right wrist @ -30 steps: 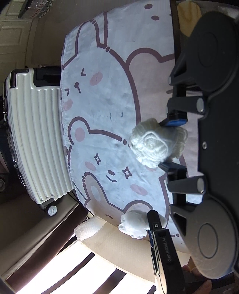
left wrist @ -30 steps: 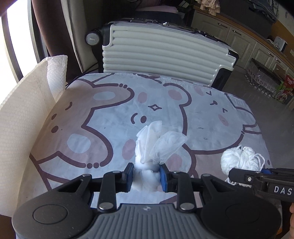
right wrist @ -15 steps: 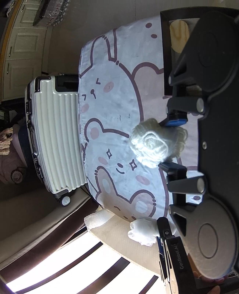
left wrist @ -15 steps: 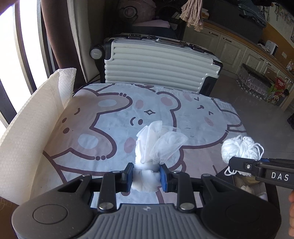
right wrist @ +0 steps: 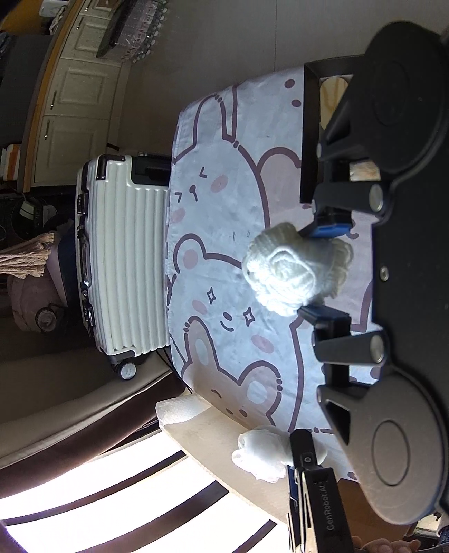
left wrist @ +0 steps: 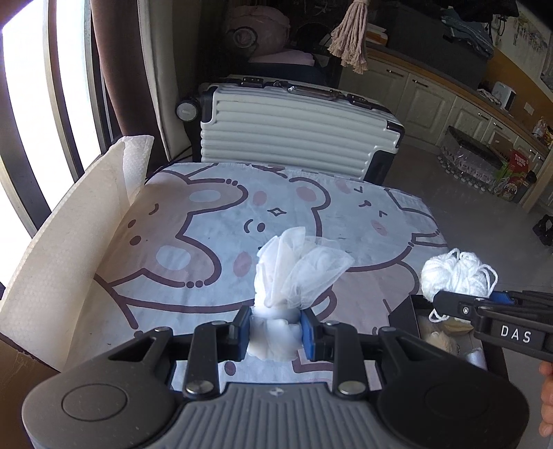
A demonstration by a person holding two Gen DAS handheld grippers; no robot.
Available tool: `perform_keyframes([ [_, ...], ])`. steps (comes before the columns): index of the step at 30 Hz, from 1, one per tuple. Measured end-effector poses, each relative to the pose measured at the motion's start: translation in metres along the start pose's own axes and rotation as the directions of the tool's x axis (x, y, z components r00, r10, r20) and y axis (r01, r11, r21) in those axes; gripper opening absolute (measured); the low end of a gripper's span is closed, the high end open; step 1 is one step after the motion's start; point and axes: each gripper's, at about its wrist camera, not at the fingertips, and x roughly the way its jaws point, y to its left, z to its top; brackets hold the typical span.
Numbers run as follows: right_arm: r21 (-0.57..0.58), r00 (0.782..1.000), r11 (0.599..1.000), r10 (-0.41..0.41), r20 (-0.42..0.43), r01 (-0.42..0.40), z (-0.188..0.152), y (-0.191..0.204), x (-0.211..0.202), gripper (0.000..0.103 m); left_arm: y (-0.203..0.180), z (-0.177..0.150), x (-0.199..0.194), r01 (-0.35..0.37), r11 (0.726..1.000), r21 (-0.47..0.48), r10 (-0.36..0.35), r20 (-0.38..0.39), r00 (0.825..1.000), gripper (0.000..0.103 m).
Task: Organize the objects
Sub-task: 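Carry the cloth knot with the left tool while the right tool carries the yarn ball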
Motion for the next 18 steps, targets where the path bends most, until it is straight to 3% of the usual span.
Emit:
perform_keyframes([
  [18, -0.041, 0.999, 0.999, -0.018, 0.028, 0.019, -0.004, -0.004, -0.023, 0.04, -0.006, -0.006, -0.018, -0.009, 1.0, -0.009, 0.009, 0.034, 0.999, 0.032],
])
